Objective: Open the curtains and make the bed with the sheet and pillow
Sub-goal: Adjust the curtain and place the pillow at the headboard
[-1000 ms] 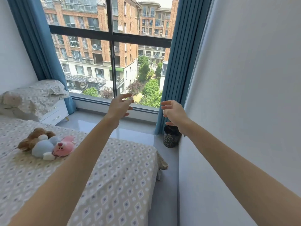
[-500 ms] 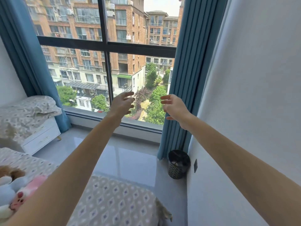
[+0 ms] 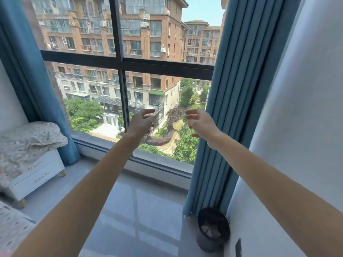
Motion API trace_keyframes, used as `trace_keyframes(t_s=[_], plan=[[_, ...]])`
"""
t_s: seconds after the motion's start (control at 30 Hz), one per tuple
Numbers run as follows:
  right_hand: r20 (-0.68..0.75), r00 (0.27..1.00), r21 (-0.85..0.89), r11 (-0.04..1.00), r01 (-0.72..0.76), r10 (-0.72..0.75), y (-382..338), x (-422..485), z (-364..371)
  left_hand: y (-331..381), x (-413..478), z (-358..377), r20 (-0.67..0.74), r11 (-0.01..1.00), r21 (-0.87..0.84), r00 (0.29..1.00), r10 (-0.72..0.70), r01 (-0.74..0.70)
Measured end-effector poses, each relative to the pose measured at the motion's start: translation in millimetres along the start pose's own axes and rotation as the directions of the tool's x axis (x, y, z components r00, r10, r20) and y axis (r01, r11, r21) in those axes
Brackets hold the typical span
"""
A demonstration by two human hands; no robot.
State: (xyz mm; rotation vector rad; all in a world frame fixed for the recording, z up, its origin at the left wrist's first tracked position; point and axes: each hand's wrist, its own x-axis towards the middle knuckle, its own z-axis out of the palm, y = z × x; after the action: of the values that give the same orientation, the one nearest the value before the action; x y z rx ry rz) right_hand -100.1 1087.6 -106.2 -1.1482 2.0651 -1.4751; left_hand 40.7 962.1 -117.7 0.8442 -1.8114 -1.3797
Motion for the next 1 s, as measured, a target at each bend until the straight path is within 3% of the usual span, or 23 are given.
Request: trace_keyframes(t_s=[0.3,0.6,0.8,1.0], plan=[[0.110,0.989,-0.014,0.995,0.098,-0.096,40.1,200.0,-15.6,-10.0,195.5,48.6,-0.113,0.999,0.018,0.993,0.030,-0.028],[0.235,0.959,0.079,0.986,0.147,-0.162,48.7,354.6,-3.7,-22.3,319.5,56.3,-0.274,1.000,0.016,0.962,-0.015,0.020],[0.362,0.896,0.149,0.965,0.216,-0.256,48.1,444.6,49.0,-44.6,381.1,25.7,-0.436,0.997,0.038,0.899,-0.041,0.064],[0.513,0.784,0.197,0.937,0.288,-0.349,34.3,521.5,127.9,-64.1,428.4,-30.8,-0.646,0.989,0.063,0.761,-0.060,0.131]])
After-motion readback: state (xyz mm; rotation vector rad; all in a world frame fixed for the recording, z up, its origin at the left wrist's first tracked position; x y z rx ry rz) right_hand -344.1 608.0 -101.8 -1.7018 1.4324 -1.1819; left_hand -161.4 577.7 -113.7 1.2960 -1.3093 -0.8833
